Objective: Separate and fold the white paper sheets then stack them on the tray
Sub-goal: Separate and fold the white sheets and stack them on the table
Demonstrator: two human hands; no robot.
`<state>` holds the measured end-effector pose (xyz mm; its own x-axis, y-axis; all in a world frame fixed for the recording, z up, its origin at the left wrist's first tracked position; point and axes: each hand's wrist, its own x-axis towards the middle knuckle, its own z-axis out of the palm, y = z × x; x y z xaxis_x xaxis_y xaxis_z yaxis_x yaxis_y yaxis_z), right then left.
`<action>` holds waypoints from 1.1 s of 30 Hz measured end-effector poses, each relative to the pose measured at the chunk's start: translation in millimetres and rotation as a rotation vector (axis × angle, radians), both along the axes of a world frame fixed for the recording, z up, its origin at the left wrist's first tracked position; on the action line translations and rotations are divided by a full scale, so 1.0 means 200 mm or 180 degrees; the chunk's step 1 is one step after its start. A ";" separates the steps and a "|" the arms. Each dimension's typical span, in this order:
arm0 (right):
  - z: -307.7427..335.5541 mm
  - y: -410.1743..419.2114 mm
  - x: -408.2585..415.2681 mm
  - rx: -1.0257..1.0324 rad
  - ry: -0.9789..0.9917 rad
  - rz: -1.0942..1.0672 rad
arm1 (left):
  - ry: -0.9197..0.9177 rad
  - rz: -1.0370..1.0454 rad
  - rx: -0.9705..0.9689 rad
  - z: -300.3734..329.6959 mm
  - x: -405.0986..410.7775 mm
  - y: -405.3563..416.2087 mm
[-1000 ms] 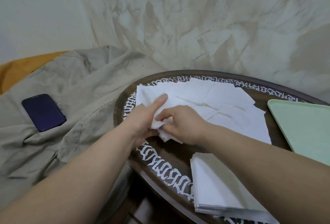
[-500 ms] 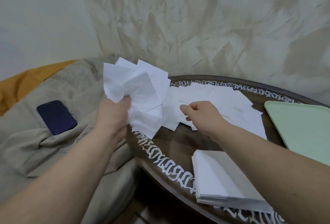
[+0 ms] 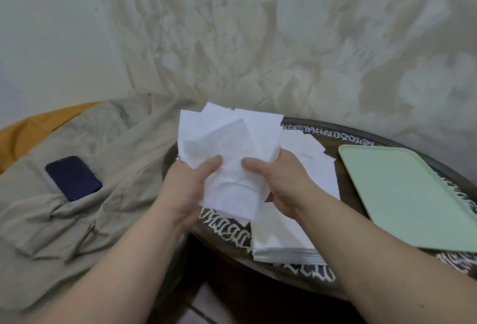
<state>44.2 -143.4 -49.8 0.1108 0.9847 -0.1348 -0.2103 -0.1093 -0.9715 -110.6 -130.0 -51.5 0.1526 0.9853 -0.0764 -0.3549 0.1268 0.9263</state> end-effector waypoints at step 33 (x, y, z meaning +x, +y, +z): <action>-0.20 -0.25 0.38 0.0166 -0.0352 -0.1087 | -0.0513 -0.0026 -0.0618 -0.22 0.26 -0.20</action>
